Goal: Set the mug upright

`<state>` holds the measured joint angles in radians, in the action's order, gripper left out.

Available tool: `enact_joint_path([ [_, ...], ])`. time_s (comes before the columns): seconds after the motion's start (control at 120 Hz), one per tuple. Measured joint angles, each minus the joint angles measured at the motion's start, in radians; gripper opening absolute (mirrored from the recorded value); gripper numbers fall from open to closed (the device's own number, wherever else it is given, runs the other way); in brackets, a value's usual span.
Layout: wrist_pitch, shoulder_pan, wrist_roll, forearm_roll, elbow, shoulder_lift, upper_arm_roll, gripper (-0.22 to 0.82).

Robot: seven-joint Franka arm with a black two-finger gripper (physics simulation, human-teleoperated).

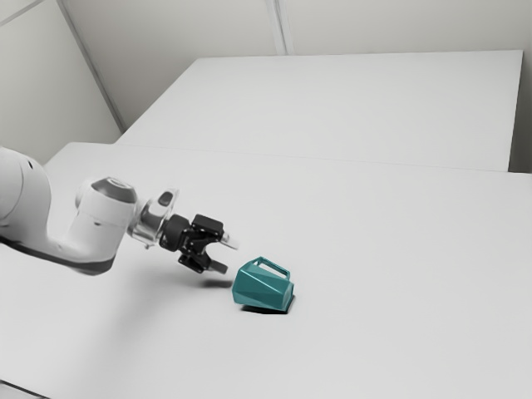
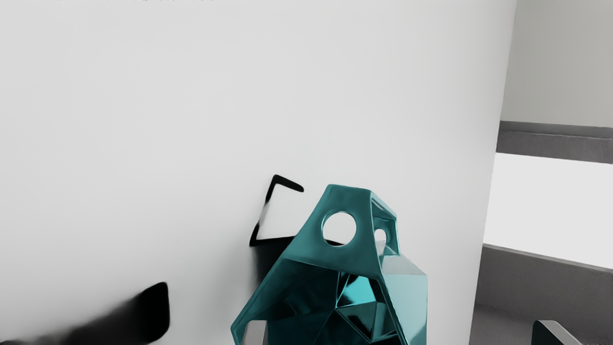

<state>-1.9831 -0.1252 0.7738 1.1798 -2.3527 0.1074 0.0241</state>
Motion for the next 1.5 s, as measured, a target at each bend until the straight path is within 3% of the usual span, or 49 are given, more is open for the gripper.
enact_joint_path([
  [0.625, -0.036, 0.119, 0.343, 0.171, -0.043, 0.022, -0.008, 0.6],
  [0.683, -0.04, 0.12, 0.359, 0.183, -0.044, 0.023, -0.009, 0.54],
  [0.875, -0.047, 0.118, 0.403, 0.2, -0.049, 0.024, -0.009, 0.17],
  [0.975, -0.048, 0.117, 0.421, 0.202, -0.05, 0.025, -0.009, 0.03],
  [1.333, -0.069, 0.134, 0.454, 0.201, -0.022, 0.016, -0.026, -0.12],
  [1.5, -0.089, 0.137, 0.43, 0.111, 0.085, -0.017, -0.061, -0.16],
])
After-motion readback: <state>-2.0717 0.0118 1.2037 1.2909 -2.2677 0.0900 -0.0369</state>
